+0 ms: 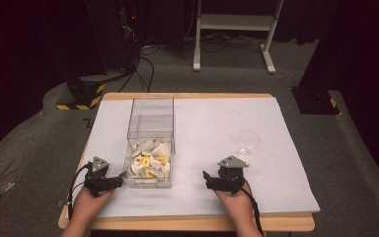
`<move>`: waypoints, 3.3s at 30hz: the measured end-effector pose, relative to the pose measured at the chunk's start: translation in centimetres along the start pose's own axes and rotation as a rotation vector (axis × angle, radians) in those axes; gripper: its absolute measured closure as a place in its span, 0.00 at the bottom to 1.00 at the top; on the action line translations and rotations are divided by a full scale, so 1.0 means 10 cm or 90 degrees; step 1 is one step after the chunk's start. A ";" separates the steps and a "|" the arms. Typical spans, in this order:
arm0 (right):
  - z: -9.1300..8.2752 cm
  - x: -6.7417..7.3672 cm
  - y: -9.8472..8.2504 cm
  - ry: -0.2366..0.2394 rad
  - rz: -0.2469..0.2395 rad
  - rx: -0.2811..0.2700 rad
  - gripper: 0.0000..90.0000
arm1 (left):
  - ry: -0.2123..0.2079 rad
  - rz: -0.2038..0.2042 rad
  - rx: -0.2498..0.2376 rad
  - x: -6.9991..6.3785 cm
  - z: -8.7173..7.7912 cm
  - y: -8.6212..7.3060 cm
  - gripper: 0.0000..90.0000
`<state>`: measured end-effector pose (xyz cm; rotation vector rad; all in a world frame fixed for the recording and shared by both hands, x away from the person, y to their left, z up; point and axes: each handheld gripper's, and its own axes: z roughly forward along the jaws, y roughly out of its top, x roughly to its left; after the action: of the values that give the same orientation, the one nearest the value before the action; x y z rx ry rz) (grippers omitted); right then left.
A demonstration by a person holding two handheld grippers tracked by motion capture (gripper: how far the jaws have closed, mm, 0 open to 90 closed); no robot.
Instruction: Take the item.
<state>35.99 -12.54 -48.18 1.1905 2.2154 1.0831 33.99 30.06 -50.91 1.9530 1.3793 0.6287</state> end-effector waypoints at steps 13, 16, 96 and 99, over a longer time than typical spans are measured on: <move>-0.06 0.12 0.13 0.029 -0.031 -0.023 0.21 | 0.000 0.001 0.002 0.00 0.00 0.00 0.24; -0.05 0.15 0.16 0.037 -0.044 -0.019 0.22 | 0.000 0.001 0.002 0.00 0.00 0.00 0.24; 0.01 0.87 1.03 0.164 -0.129 -0.058 0.40 | -0.002 -0.001 0.003 0.00 0.00 0.00 0.24; 0.03 0.90 1.05 0.175 -0.131 -0.057 0.41 | -0.002 -0.001 0.003 0.00 0.00 0.00 0.24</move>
<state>36.60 -1.42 -39.98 0.7950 2.3989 1.3069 33.99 30.08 -50.89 1.9558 1.3811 0.6232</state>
